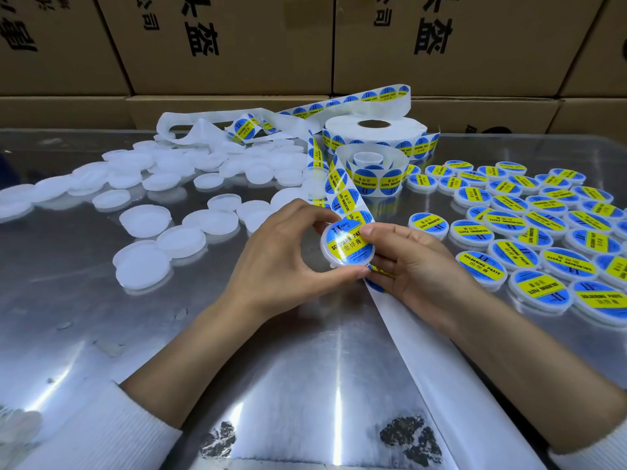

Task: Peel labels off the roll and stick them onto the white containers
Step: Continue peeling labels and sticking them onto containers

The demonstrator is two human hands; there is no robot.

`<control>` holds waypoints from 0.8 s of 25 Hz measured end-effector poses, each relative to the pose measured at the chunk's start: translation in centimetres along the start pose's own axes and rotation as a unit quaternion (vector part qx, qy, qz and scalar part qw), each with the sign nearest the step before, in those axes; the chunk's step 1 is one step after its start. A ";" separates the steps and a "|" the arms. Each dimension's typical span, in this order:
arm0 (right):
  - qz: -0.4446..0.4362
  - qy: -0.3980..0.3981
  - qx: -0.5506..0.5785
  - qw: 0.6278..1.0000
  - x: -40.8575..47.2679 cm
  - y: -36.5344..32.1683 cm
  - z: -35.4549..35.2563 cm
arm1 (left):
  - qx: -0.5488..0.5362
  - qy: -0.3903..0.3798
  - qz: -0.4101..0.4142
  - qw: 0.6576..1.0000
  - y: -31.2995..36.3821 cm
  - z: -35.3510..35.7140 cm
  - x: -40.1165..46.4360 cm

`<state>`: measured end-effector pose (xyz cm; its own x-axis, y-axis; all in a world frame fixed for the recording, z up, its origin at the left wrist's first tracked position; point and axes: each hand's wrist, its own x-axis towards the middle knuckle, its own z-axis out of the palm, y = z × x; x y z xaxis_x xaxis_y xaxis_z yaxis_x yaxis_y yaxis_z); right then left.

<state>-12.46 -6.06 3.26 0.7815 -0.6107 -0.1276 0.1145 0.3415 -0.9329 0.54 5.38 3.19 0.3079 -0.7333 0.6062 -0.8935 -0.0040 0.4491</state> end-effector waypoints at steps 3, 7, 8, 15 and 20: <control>-0.014 0.012 -0.027 0.999 0.1 0.1 0.2 | 0.003 0.003 0.005 1.000 0.0 -0.1 0.0; -0.076 0.044 -0.090 0.992 0.0 0.2 0.6 | 0.004 0.019 0.008 1.000 0.0 -0.1 0.0; -0.096 0.047 -0.107 0.989 -0.1 0.1 0.7 | 0.003 0.025 0.009 1.000 0.1 -0.1 0.0; -0.123 -0.001 -0.089 0.988 -0.6 -0.6 0.6 | 0.002 0.055 0.042 0.998 0.4 -0.2 0.0; -0.117 -0.071 -0.153 0.979 -0.9 0.5 1.7 | -0.022 0.042 0.073 0.996 0.8 0.0 -0.1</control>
<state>-12.05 -4.15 3.51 0.8360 -0.5333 0.1293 0.1281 -0.0395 -0.9910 -0.18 5.46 3.42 0.2043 -0.6637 0.7196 -0.9160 0.1296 0.3796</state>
